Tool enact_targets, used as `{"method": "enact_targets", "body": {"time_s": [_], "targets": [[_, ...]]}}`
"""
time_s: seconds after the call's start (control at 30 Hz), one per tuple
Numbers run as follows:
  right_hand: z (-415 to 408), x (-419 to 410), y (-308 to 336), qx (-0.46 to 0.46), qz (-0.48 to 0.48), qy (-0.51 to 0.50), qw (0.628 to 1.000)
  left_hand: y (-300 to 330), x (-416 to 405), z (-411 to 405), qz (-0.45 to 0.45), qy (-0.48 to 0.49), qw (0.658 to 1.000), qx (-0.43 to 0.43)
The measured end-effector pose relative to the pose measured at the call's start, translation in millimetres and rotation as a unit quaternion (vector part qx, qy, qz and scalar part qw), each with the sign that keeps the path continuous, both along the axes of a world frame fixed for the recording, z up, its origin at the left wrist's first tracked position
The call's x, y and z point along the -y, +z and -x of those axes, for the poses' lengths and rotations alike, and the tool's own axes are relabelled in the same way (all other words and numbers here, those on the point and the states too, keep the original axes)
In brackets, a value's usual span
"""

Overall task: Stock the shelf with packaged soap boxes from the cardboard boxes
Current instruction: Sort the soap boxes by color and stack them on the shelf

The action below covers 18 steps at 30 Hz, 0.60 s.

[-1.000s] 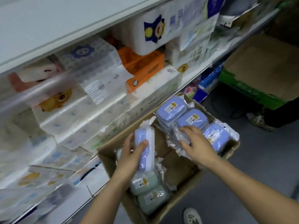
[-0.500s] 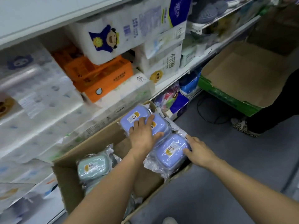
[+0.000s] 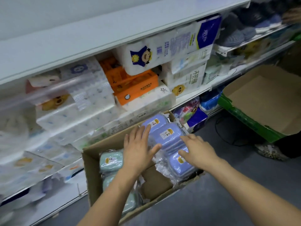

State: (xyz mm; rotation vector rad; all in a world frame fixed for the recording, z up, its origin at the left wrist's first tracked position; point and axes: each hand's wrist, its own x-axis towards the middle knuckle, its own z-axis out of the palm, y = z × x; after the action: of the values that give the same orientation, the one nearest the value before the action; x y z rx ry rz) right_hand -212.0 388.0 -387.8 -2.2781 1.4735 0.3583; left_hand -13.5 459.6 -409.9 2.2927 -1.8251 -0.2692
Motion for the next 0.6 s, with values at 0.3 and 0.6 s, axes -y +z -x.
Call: {"method": "enact_targets", "body": {"time_s": [0.3,0.6], "targets": [[-127.9,-111.3,41.0,0.240,0.137,0.139,0.951,53.1,-169.6,-99.4,0.142,0.131,0.981,0.024],[-311.8,-295.8,60.7,0.305,0.137,0.224,0.915,73.2,-394.7,-253.1,0.105,0.246,0.961,0.072]]}}
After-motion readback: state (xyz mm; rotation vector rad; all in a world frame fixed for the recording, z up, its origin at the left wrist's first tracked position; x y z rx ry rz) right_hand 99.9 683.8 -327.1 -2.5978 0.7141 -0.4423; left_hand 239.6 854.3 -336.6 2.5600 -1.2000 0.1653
